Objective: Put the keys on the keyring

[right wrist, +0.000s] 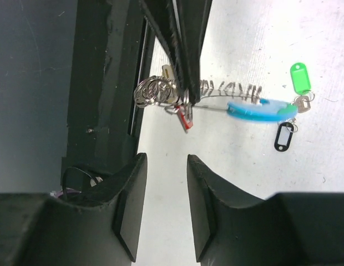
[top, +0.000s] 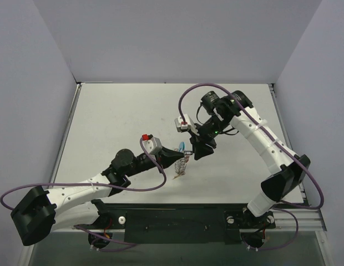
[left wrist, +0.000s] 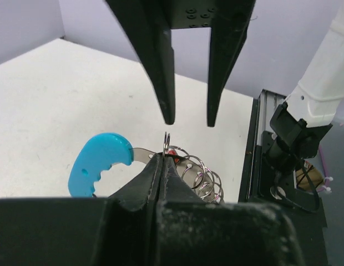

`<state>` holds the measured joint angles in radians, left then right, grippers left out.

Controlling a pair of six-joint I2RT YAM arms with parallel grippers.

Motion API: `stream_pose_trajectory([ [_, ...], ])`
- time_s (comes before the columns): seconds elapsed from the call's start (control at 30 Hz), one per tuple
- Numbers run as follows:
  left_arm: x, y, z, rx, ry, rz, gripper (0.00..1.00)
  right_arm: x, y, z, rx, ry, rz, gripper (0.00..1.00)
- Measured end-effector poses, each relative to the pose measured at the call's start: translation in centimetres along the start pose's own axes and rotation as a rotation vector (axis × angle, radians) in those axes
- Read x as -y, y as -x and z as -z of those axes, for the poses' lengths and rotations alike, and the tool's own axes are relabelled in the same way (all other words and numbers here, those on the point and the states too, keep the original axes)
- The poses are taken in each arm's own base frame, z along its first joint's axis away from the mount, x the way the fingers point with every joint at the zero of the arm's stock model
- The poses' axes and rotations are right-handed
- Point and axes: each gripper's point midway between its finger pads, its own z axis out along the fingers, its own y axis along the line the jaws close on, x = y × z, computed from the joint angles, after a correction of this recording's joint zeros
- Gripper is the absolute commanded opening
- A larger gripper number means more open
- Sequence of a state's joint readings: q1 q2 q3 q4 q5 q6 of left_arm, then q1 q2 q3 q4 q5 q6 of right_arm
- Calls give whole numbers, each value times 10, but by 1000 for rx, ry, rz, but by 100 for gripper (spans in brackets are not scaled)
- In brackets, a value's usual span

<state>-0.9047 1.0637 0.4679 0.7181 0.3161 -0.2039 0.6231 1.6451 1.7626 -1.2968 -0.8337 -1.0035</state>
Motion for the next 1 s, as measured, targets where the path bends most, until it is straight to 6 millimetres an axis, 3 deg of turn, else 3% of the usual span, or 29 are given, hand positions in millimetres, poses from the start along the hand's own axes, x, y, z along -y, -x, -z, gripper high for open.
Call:
stream_pose_trajectory([
  [0.2,5,20,1,111,-19,1,0,-18,10,16,95,-28,57,25],
  [0.37,9,35,0,184,-39,11,0,-12,20,13,142,-28,65,24],
  [1.0,11,40,-2,224,-54,42,0,1,33,12,178,-47,17,13],
])
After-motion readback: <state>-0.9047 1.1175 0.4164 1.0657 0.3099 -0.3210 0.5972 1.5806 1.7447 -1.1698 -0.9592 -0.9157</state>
